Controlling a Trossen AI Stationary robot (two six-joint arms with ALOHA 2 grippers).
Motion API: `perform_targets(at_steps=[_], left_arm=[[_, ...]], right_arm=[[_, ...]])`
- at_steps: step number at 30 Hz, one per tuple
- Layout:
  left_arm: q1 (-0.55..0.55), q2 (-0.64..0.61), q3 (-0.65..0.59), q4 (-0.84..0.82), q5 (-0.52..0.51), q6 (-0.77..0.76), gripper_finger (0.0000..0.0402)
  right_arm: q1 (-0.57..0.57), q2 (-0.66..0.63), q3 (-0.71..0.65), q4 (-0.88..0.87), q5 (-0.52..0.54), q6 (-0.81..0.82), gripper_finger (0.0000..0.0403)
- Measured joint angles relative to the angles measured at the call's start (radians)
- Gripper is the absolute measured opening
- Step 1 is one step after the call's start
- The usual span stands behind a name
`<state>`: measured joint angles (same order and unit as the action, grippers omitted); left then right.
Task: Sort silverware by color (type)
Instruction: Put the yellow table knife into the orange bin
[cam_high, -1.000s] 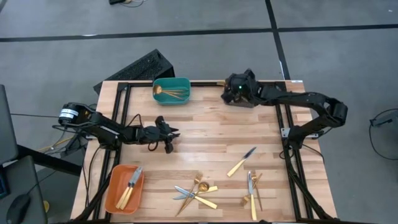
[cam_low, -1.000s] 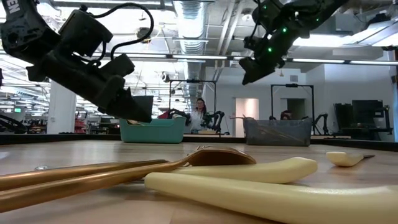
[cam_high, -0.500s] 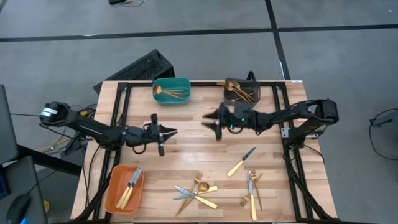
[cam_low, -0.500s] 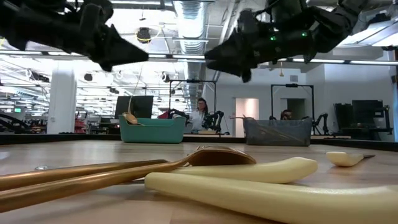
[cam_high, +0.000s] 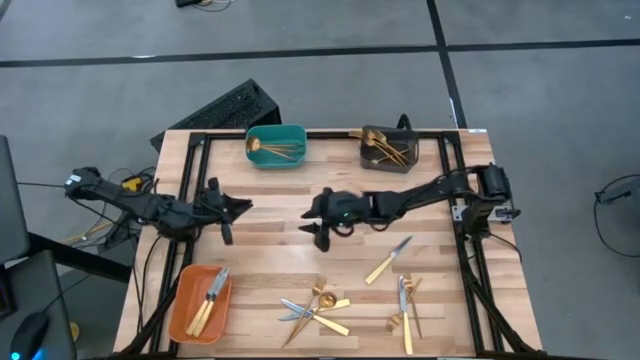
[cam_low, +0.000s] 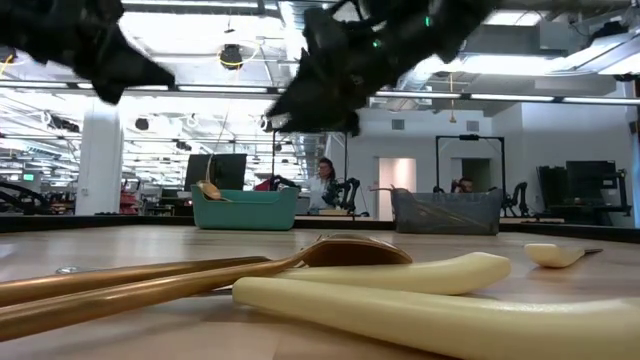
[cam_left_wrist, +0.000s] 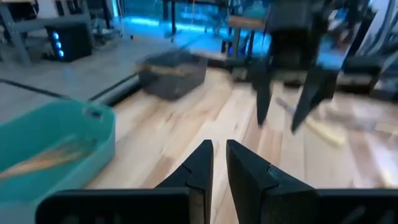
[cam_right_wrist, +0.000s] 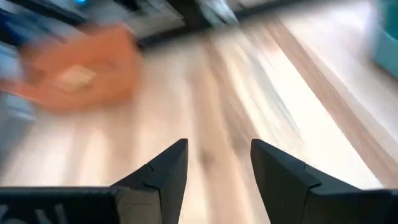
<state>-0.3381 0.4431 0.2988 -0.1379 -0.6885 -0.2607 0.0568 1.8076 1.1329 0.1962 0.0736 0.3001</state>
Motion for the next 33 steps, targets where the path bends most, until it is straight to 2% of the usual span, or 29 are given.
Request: perform_targets(at_steps=[3, 5, 8, 12, 18, 22, 25, 28, 33], left_arm=[[-0.002, 0.001, -0.044, 0.026, 0.001, 0.005, 0.0032], [0.008, 0.006, -0.067, 0.066, -0.002, 0.030, 0.0032], [0.026, 0.016, -0.089, 0.137, -0.004, 0.081, 0.0032], [0.044, 0.029, -0.090, 0.178, -0.005, 0.121, 0.0032], [0.043, 0.031, -0.090, 0.098, 0.054, 0.091, 0.0032], [0.064, 0.060, -0.090, 0.105, -0.083, 0.179, 0.0032], [0.111, 0.087, -0.090, 0.219, -0.138, 0.339, 0.0032], [0.165, 0.106, -0.090, 0.325, -0.071, 0.450, 0.0032], [0.229, 0.121, -0.090, 0.328, 0.102, 0.420, 0.0032]], right_arm=[[0.066, 0.000, 0.106, -0.391, 0.232, 0.093, 0.0196], [0.107, -0.005, 0.158, -0.621, 0.315, 0.186, 0.0191], [0.148, -0.016, 0.201, -0.863, 0.336, 0.367, 0.0184], [0.202, -0.023, 0.191, -1.084, 0.348, 0.654, 0.0180], [0.337, -0.019, 0.122, -1.125, 0.328, 1.196, 0.0181], [0.393, -0.023, 0.119, -1.170, 0.315, 1.403, 0.0181], [0.397, -0.029, 0.119, -1.218, 0.266, 1.466, 0.0181], [0.387, -0.011, 0.119, -1.260, 0.191, 1.514, 0.0178], [0.395, 0.032, 0.118, -1.250, 0.126, 1.596, 0.0176]])
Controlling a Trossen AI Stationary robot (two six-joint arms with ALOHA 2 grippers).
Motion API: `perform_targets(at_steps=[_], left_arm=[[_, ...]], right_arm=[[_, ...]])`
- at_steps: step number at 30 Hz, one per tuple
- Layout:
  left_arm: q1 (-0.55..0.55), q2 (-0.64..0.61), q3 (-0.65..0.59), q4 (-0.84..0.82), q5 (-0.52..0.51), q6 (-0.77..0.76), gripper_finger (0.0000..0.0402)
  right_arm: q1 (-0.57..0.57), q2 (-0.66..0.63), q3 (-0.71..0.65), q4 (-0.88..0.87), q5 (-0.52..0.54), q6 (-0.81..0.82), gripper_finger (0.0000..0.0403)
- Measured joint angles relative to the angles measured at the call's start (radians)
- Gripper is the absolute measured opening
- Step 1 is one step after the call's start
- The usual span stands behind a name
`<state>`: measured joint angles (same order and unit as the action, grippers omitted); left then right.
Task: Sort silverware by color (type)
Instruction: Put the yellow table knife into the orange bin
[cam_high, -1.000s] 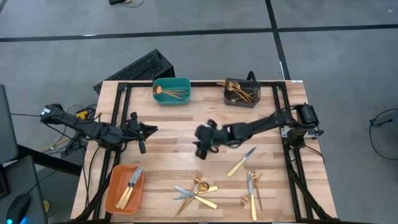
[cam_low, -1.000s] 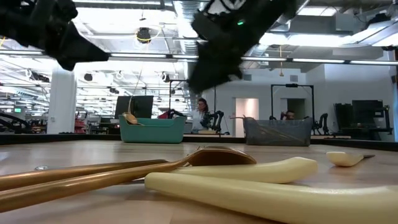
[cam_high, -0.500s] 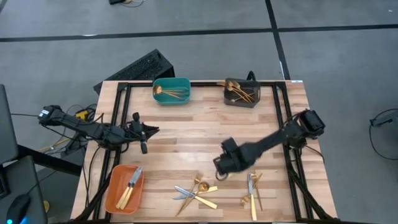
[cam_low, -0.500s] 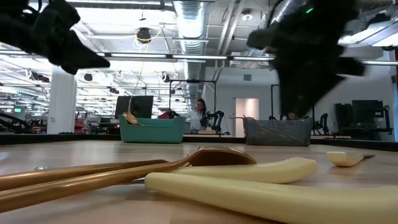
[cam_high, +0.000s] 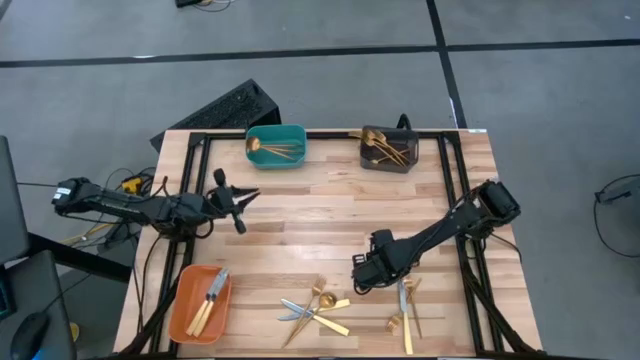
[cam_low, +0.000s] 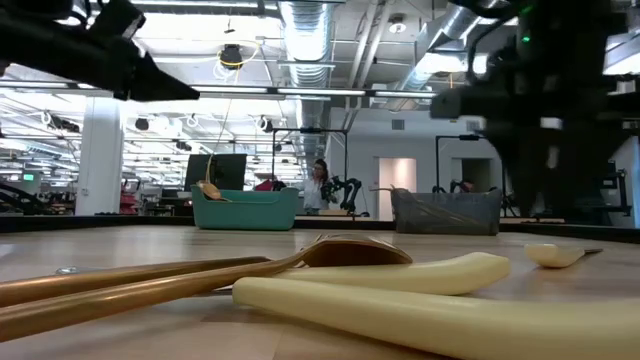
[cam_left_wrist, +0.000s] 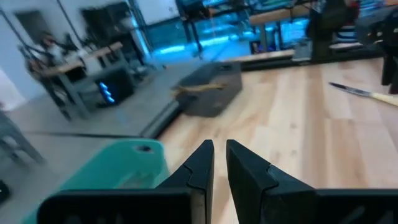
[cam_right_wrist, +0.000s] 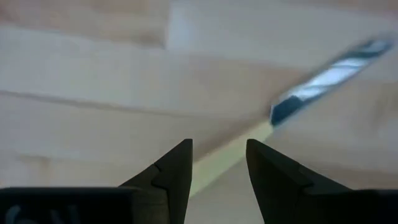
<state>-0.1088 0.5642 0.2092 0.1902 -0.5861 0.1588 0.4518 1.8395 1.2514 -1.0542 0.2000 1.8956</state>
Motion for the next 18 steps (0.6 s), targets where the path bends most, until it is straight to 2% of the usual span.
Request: perform_targets(at_steps=[4, 8, 13, 18], left_arm=[[0.022, 0.026, 0.000, -0.054, 0.030, -0.043, 0.0032], [0.027, 0.066, 0.000, -0.082, 0.031, -0.067, 0.0032], [0.027, 0.108, 0.000, -0.112, 0.032, -0.117, 0.0032], [0.027, 0.126, 0.000, -0.129, 0.037, -0.159, 0.0032]], right_arm=[[0.020, 0.033, 0.000, 0.010, -0.129, 0.048, 0.0176], [0.023, 0.066, 0.000, 0.019, -0.202, 0.119, 0.0176], [0.003, 0.103, 0.002, 0.015, -0.209, 0.131, 0.0176], [-0.030, 0.098, 0.005, 0.009, -0.213, 0.049, 0.0176]])
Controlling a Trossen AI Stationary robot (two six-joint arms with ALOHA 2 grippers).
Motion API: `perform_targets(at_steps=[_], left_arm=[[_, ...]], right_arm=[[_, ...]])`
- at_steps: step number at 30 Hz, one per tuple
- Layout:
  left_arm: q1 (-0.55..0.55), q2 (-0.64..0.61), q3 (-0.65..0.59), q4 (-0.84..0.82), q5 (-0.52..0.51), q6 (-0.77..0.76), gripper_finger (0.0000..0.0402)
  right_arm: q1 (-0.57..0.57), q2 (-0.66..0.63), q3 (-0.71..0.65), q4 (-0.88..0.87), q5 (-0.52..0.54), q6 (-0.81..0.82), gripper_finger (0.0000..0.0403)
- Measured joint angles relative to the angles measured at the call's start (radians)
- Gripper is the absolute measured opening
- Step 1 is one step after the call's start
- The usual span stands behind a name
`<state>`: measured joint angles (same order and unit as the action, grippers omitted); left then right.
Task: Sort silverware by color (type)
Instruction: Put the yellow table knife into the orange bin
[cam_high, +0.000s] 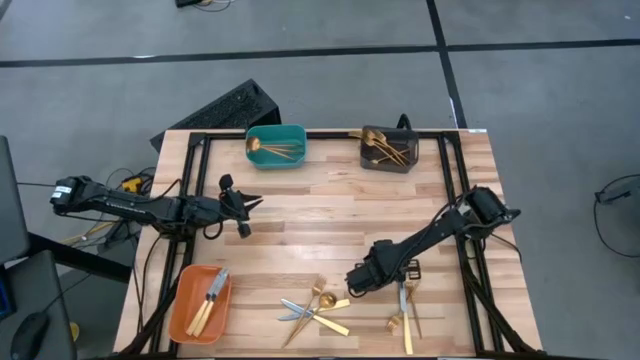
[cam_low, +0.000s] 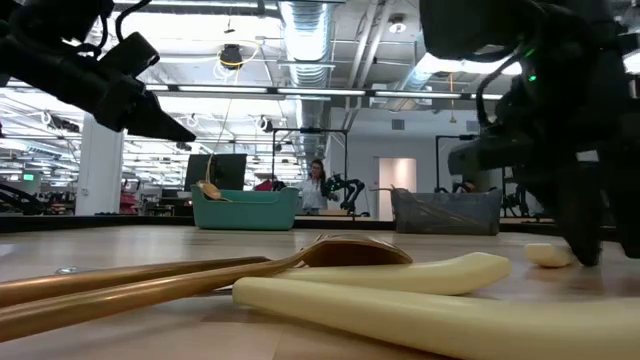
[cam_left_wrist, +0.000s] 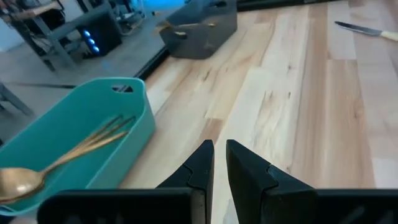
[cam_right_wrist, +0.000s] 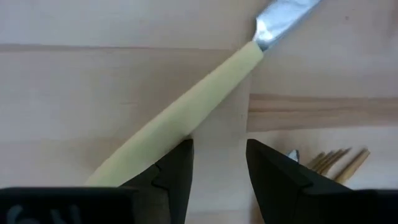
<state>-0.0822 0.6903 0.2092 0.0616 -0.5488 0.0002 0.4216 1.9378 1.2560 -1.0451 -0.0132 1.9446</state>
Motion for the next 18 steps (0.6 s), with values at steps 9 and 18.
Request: perform_targets(at_steps=[9, 18], left_arm=[[0.008, 0.019, 0.000, 0.078, 0.007, 0.037, 0.0032], [0.088, 0.037, 0.000, 0.228, 0.025, 0.192, 0.0032]], right_arm=[[-0.068, -0.090, 0.013, -0.128, 0.233, -0.160, 0.0175], [-0.205, -0.088, 0.014, -0.121, 0.141, -0.325, 0.0175]])
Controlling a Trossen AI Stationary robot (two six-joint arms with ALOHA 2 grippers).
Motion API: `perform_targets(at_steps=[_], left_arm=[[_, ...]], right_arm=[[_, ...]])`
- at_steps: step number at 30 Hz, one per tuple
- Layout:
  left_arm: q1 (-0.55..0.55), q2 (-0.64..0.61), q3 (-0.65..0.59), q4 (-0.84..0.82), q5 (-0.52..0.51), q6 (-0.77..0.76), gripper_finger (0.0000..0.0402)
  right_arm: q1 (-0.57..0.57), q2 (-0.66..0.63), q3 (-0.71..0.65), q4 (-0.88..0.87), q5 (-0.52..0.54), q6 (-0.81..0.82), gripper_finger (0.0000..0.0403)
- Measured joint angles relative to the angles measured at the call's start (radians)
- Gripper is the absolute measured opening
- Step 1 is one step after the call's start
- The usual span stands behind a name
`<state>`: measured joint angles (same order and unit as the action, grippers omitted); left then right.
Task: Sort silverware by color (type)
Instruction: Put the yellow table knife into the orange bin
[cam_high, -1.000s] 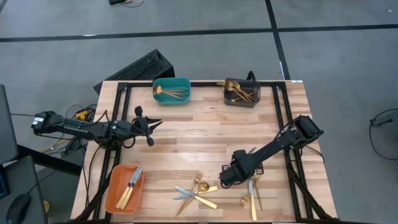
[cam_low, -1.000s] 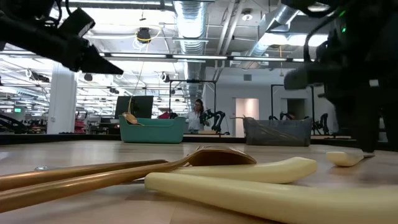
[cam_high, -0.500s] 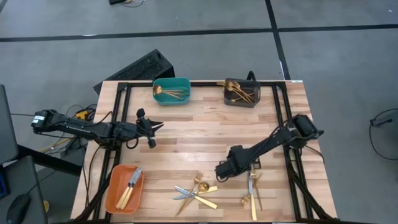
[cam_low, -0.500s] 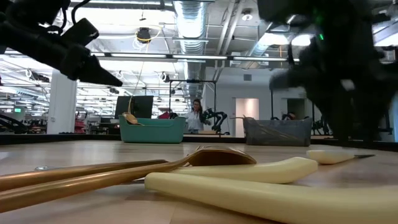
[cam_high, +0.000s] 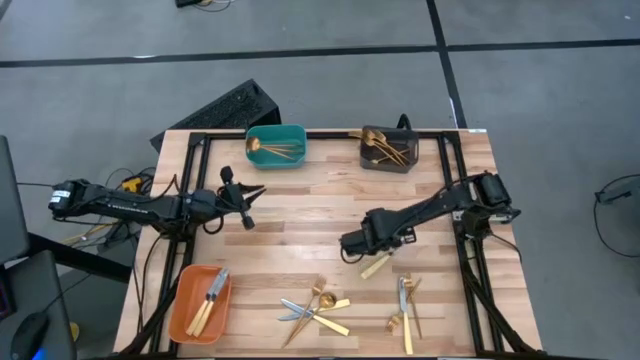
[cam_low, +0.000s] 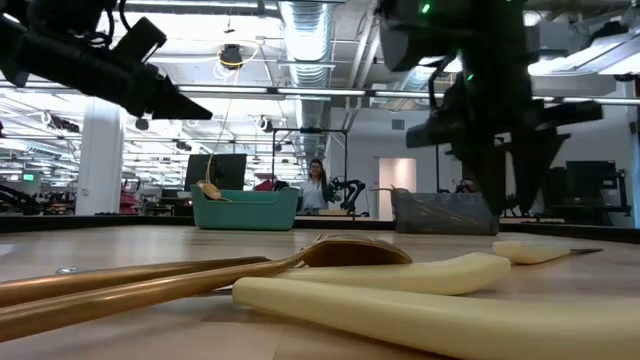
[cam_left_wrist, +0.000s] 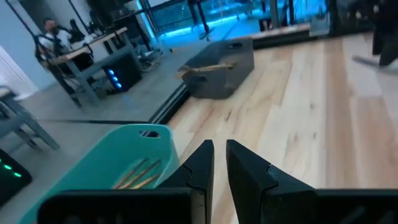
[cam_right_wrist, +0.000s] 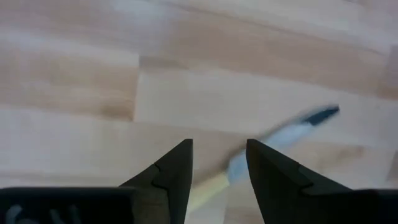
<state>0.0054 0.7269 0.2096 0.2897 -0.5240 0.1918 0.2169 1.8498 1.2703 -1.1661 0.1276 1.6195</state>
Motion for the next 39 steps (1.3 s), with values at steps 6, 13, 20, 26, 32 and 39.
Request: perform_targets(at_steps=[6, 13, 20, 26, 32, 39], left_arm=[[0.082, 0.019, 0.000, 0.040, -0.003, -0.003, 0.0032], [0.224, 0.145, -0.004, 0.230, 0.151, 0.175, 0.0032], [0.305, 0.265, -0.004, 0.443, 0.337, 0.172, 0.0032], [0.344, 0.359, -0.004, 0.539, 0.339, 0.146, 0.0031], [0.360, 0.447, -0.004, 0.659, 0.382, 0.185, 0.0031], [0.359, 0.463, 0.010, 0.655, 0.371, 0.132, 0.0031]], right_arm=[[0.023, -0.028, 0.036, -0.025, -0.215, -0.033, 0.0175], [0.094, -0.079, 0.007, -0.023, -0.091, 0.215, 0.0174], [0.163, -0.078, -0.065, 0.114, -0.021, 0.504, 0.0173], [0.195, -0.064, -0.197, 0.347, -0.029, 0.689, 0.0173], [0.144, -0.051, -0.242, 0.350, 0.034, 0.620, 0.0173], [0.017, -0.062, -0.285, 0.273, 0.060, 0.240, 0.0172]])
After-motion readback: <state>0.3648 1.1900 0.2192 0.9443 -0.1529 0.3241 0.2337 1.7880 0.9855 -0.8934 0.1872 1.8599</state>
